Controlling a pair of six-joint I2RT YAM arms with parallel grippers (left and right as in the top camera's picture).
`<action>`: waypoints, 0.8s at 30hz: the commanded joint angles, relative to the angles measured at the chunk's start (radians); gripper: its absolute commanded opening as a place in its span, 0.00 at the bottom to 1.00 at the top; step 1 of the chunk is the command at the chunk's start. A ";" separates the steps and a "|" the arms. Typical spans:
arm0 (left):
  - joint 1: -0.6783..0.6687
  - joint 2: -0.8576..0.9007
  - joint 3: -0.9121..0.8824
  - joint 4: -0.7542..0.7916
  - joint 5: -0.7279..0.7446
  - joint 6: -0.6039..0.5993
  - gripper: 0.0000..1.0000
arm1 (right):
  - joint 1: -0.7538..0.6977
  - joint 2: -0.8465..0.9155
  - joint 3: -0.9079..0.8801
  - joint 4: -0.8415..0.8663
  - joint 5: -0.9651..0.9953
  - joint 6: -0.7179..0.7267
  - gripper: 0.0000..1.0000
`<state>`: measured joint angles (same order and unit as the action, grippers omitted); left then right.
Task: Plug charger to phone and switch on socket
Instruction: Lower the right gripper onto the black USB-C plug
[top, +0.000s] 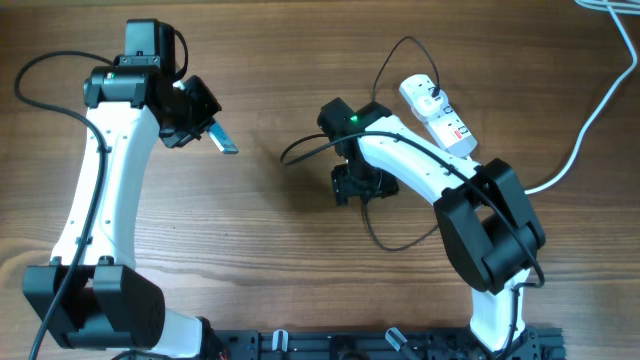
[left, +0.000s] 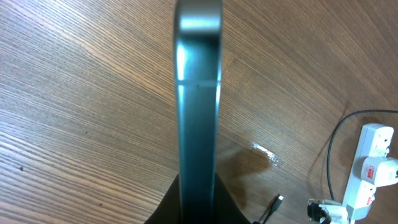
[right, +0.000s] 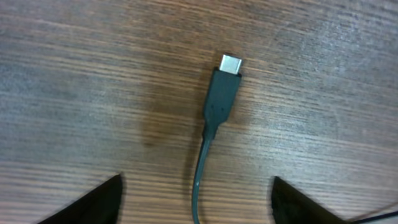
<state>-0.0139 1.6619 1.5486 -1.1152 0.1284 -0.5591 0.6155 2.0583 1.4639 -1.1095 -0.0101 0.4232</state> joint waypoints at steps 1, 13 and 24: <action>-0.002 0.006 0.002 0.003 0.012 -0.006 0.04 | -0.028 0.003 -0.006 0.036 0.008 -0.001 0.64; -0.002 0.006 0.002 0.002 0.012 -0.006 0.04 | -0.071 0.016 -0.066 0.126 -0.085 0.051 0.62; -0.002 0.006 0.002 0.000 0.012 -0.006 0.04 | -0.071 0.018 -0.066 0.132 -0.085 0.104 0.46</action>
<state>-0.0139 1.6634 1.5486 -1.1187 0.1284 -0.5591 0.5461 2.0594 1.4067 -0.9817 -0.0826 0.4984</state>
